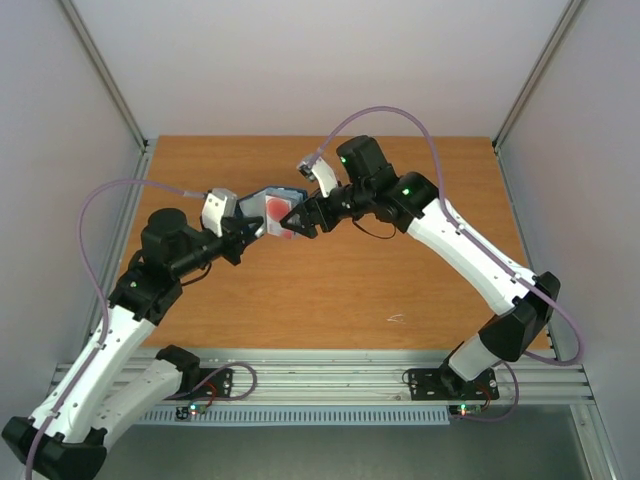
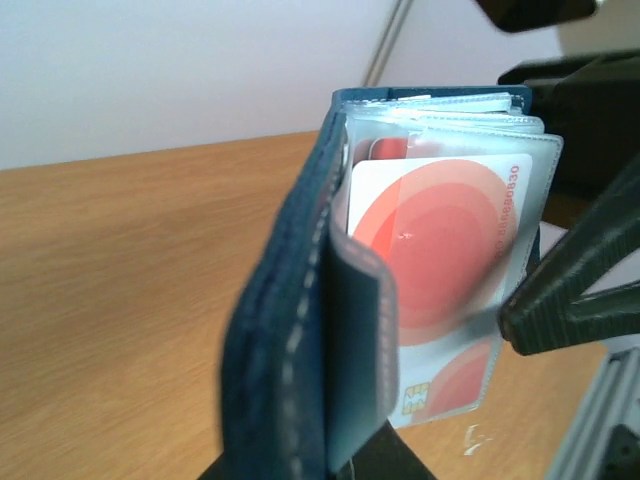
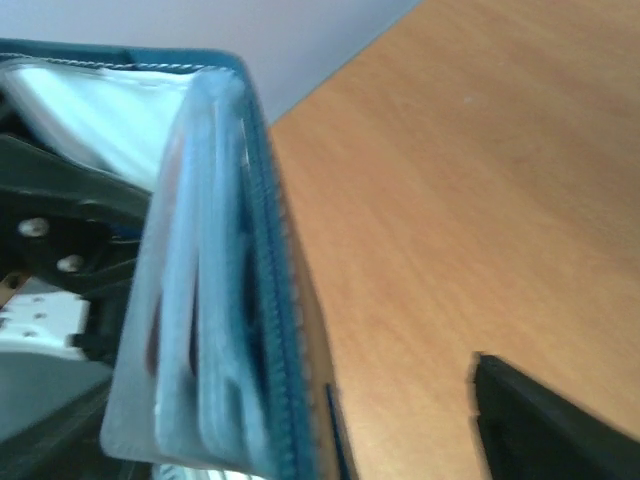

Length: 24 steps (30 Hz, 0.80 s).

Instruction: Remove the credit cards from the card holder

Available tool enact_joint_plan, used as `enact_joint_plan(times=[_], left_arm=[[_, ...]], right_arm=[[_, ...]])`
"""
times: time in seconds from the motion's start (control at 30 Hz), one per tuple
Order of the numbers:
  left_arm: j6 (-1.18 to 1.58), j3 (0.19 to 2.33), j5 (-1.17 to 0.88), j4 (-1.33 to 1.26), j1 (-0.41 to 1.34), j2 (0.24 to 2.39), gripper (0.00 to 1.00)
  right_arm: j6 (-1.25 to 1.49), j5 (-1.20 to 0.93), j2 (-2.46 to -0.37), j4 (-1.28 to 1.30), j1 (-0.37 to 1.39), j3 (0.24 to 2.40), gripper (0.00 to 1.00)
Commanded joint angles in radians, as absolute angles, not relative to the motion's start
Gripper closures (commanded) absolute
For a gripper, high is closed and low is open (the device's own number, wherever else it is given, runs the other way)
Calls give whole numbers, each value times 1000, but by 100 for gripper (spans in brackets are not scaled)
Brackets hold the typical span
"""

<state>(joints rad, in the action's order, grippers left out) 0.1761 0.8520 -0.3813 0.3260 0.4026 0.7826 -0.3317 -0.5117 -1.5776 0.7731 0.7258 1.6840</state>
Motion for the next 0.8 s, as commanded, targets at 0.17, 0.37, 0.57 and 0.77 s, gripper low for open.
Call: enact_joint_plan(times=[0.17, 0.37, 0.57, 0.77], left_arm=[[426, 846, -586, 120, 324, 736, 100], [482, 827, -345, 236, 308, 732, 51], [340, 824, 54, 357, 274, 735, 50], [280, 804, -393, 198, 274, 736, 61]], right_arm=[[-328, -795, -1467, 629, 674, 1596, 98], [-258, -722, -1463, 672, 656, 1611, 99], [-175, -173, -1611, 1120, 653, 1857, 99], [-189, 215, -1797, 1431, 770, 2130, 99]])
